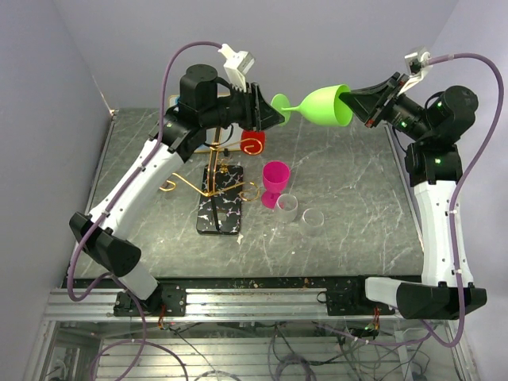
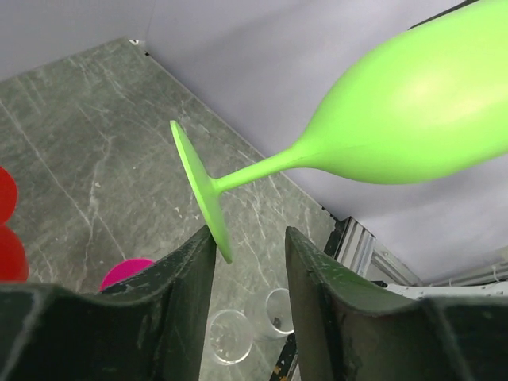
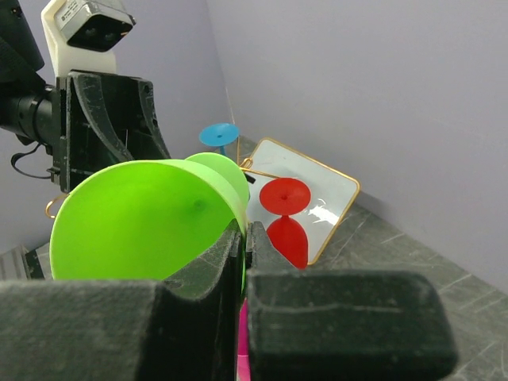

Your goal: Place the wine glass upside down on the wine glass rack

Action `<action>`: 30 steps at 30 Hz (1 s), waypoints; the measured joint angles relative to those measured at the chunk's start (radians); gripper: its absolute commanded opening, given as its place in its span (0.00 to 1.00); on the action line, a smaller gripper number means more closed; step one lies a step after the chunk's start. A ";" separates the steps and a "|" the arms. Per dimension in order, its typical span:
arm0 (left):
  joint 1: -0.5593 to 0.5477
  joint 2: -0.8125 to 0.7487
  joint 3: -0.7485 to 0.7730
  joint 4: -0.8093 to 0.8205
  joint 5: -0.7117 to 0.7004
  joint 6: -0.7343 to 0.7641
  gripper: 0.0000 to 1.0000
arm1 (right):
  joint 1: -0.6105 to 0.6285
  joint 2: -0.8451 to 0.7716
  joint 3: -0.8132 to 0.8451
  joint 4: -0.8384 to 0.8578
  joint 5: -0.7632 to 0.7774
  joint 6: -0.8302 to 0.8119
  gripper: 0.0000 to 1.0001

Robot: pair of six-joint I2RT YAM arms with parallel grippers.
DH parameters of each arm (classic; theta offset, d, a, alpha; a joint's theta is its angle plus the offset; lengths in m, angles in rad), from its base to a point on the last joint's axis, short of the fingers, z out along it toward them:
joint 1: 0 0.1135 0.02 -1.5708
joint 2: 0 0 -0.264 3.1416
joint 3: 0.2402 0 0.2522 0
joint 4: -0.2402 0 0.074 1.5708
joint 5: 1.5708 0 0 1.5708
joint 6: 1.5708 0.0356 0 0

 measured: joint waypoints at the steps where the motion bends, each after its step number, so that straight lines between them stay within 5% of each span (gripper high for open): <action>1: 0.000 0.000 0.000 0.000 -0.001 0.000 0.40 | 0.000 -0.001 -0.002 0.000 0.000 0.000 0.00; 5: 0.000 0.004 0.002 0.000 -0.012 0.000 0.29 | 0.000 -0.002 -0.008 0.000 0.003 -0.002 0.00; 14: -0.001 0.016 0.002 0.000 -0.021 -0.001 0.26 | 0.000 -0.014 -0.017 0.002 -0.010 0.002 0.00; 19: -0.002 0.016 0.002 0.000 -0.023 -0.008 0.08 | 0.000 -0.019 -0.027 0.002 -0.016 0.003 0.00; 23: -0.002 0.016 0.002 0.001 -0.044 -0.018 0.07 | 0.000 -0.029 -0.036 0.002 -0.019 -0.002 0.00; 30: -0.002 -0.001 0.002 -0.008 -0.097 0.002 0.07 | 0.005 -0.036 -0.043 -0.007 -0.017 -0.025 0.49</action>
